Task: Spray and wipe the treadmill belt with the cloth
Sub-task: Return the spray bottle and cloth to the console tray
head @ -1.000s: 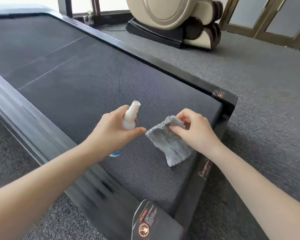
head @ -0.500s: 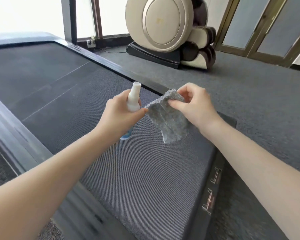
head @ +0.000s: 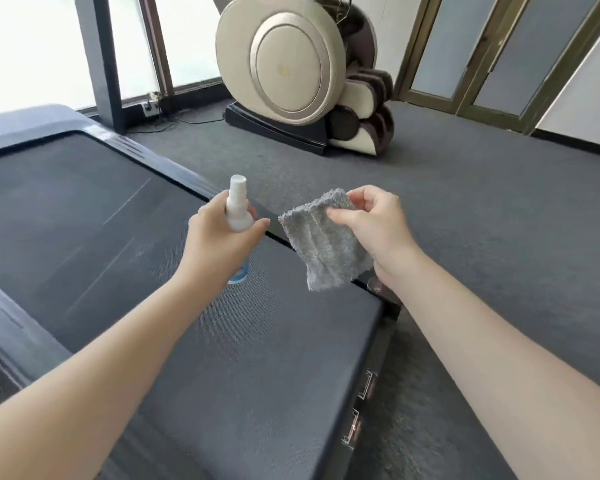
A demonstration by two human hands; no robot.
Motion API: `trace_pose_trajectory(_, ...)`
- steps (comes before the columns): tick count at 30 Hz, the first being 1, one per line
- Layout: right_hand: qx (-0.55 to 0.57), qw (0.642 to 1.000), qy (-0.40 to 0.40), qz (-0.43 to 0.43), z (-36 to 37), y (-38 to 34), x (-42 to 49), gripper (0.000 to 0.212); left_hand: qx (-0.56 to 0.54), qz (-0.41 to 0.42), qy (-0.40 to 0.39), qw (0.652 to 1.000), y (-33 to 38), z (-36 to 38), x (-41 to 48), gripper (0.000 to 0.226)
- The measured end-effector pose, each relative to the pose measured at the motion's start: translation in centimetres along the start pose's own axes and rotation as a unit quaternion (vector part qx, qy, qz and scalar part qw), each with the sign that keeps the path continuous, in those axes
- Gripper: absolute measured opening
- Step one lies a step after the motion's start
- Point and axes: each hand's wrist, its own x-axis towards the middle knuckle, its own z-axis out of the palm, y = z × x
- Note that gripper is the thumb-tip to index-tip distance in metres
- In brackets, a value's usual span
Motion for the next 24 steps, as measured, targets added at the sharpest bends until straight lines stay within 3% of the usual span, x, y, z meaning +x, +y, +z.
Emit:
trace_pose_trajectory(8, 0.018, 1.0, 0.024, 0.006, -9.7, -17.1, 1.1, 0.027, -0.022, 0.006, -0.013, 1.0, 17.7, -4.4, 2.8, 0.021)
trace_pose_trajectory(17, 0.009, 0.999, 0.035, 0.016, -17.6, -34.4, 1.6, 0.021, -0.021, -0.012, -0.017, 1.0, 36.4, -8.8, 5.7, 0.019)
trace_pose_trajectory(24, 0.011, 0.999, 0.046, 0.015, -21.7, -43.5, 1.1, 0.018, -0.047, -0.03, -0.006, 0.998, 45.2, -12.2, 6.3, 0.019)
